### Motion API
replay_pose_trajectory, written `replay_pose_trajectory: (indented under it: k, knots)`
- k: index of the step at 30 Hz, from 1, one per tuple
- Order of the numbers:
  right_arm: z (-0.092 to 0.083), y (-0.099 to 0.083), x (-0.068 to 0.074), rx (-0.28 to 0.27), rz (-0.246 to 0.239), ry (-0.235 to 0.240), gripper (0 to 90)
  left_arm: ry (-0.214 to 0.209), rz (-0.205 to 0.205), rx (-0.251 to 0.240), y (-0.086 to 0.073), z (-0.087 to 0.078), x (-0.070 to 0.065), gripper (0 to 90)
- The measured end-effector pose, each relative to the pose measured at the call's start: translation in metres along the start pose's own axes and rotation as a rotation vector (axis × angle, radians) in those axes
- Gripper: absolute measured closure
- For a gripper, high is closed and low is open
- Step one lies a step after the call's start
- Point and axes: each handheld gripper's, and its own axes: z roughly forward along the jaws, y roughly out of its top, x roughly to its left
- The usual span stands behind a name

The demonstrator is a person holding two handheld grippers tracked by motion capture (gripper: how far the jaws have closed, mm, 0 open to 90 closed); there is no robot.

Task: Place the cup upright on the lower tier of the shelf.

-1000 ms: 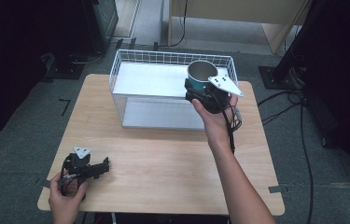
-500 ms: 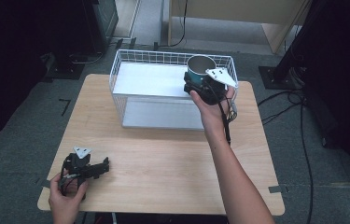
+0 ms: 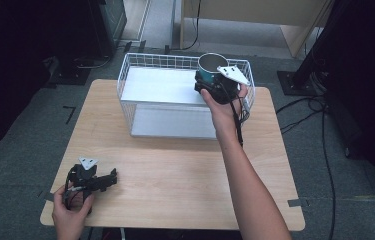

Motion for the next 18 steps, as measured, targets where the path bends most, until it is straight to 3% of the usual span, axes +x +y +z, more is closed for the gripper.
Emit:
replay_pose_trajectory:
  k: [5,18]
  knots:
    - [0.008,0.0,-0.002,-0.007,0.03,0.0,16.9,0.0,0.0,0.0,0.0,0.0,0.0,0.0]
    - [0.011,0.001,-0.004,0.011,0.033,0.004,12.7,0.0,0.002,0.002,0.0,0.0,0.0,0.0]
